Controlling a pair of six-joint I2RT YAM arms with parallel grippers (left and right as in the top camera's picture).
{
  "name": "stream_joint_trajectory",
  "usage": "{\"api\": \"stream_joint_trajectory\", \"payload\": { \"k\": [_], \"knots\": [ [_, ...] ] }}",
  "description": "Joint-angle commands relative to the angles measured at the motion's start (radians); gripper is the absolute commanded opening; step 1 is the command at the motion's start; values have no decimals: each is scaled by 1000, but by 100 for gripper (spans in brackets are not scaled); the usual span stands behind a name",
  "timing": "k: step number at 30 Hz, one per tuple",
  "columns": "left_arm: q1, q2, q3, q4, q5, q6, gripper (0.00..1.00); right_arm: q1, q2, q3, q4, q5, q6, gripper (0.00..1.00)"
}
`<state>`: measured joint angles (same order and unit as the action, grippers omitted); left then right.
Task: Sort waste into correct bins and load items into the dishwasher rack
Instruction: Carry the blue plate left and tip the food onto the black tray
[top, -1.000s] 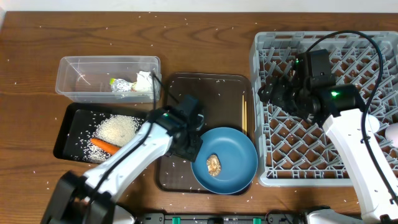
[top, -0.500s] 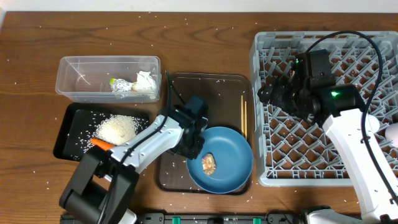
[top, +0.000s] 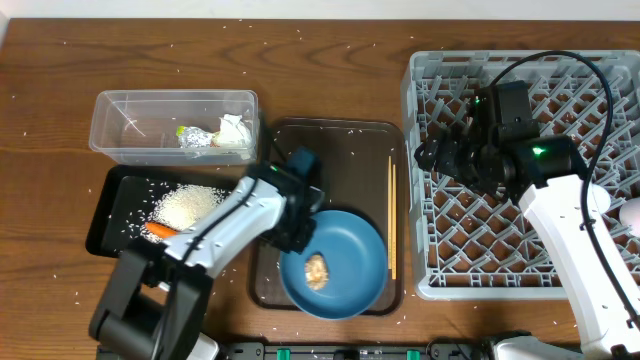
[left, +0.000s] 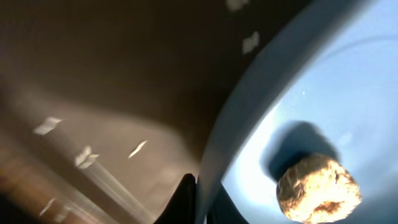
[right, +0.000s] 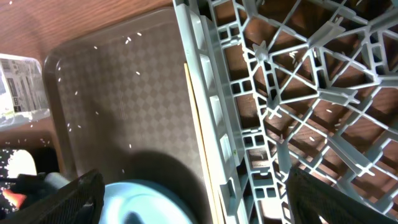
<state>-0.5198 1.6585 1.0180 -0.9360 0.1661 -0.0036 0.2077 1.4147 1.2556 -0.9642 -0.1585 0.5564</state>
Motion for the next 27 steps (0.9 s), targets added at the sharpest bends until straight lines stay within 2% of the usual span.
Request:
{"api": "stream_joint_trajectory", "payload": {
  "k": [1, 7, 11, 14, 16, 18, 21, 27],
  "knots": [
    [67, -83, 122, -105, -111, -36, 6, -11, 0, 5, 2, -3, -23, 87],
    [178, -229, 301, -298, -341, -154, 6, -11, 0, 5, 2, -3, -23, 87],
    [246, -321, 336, -374, -526, -222, 6, -11, -1, 5, 3, -3, -23, 87],
    [308, -366, 336, -406, -600, -224, 6, -11, -1, 5, 9, -4, -23, 88],
    [362, -381, 336, -430, -626, -225, 6, -11, -1, 5, 13, -8, -23, 88],
    [421, -386, 336, -468, -710, -262, 6, -11, -1, 5, 14, -7, -23, 88],
    [485, -386, 336, -512, -851, -392, 6, -11, -1, 5, 14, -7, -23, 88],
    [515, -368, 329, -518, -1048, -510, 6, -11, -1, 5, 34, -8, -23, 89]
  ]
}}
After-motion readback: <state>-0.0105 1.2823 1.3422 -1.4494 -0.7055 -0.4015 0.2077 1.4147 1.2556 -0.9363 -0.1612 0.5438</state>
